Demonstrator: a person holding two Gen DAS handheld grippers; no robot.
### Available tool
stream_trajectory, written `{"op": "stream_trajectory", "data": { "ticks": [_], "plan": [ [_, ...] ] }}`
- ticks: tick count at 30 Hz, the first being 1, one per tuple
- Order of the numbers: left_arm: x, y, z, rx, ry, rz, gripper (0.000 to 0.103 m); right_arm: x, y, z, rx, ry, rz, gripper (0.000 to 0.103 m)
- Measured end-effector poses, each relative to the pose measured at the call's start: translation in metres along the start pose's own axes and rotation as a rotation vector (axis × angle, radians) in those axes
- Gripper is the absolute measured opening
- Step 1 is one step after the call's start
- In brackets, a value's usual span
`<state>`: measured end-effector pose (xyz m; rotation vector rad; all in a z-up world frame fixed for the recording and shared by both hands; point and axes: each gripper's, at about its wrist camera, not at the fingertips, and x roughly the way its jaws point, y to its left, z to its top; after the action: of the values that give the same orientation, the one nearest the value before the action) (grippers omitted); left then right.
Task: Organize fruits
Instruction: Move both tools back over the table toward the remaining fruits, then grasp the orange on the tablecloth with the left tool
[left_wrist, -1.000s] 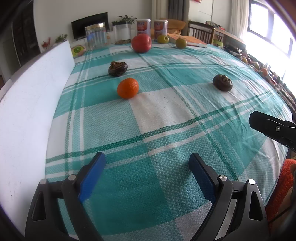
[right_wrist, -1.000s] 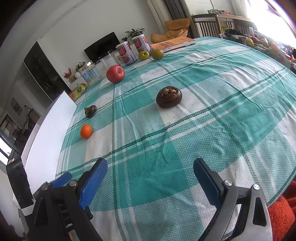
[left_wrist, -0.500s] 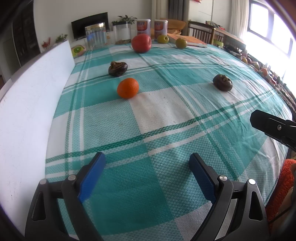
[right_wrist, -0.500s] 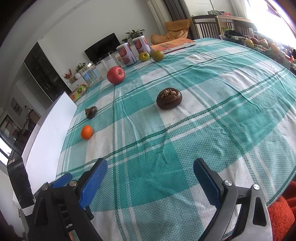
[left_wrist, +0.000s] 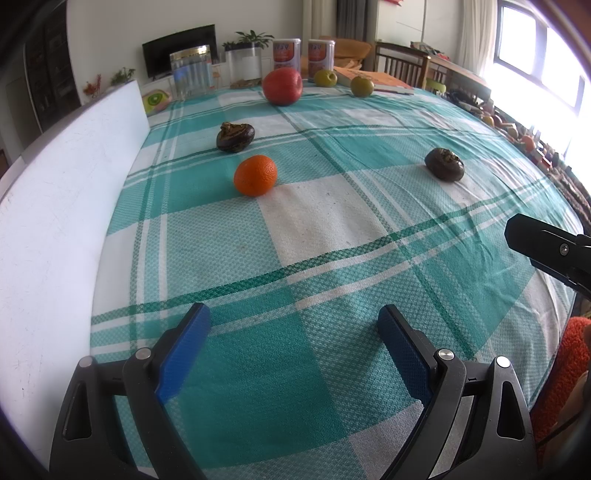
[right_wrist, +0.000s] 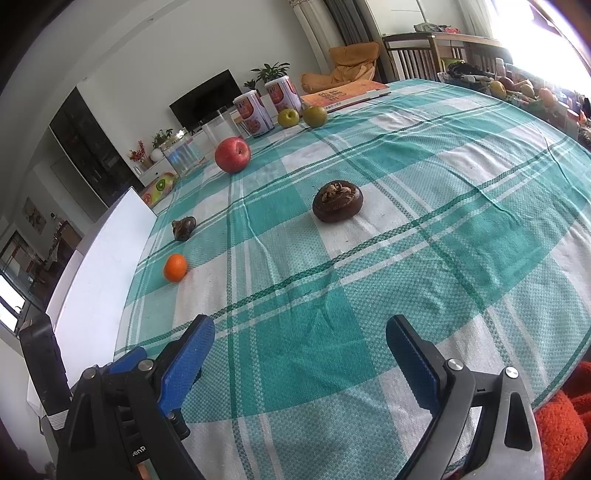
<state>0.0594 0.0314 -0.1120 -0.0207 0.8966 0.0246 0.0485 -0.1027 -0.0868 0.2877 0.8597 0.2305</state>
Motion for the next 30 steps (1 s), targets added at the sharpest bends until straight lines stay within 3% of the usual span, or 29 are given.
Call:
{"op": "stream_trajectory", "data": {
  "ticks": [8, 19, 22, 30],
  "plan": [
    [0.0, 0.0, 0.0, 0.0, 0.0, 0.001, 0.093, -0.001, -0.002, 0.0, 0.009, -0.004, 0.008, 0.094],
    [0.0, 0.005, 0.002, -0.01, 0.006, -0.035, 0.094, -0.006, -0.022, 0.002, 0.121, -0.024, 0.032, 0.094],
    [0.001, 0.015, 0.015, -0.069, 0.018, -0.077, 0.094, -0.005, -0.024, 0.001, 0.12, -0.033, 0.035, 0.094],
    [0.037, 0.027, 0.079, -0.139, -0.007, 0.022, 0.091, -0.005, -0.025, -0.001, 0.125, -0.026, 0.038, 0.094]
  ]
}}
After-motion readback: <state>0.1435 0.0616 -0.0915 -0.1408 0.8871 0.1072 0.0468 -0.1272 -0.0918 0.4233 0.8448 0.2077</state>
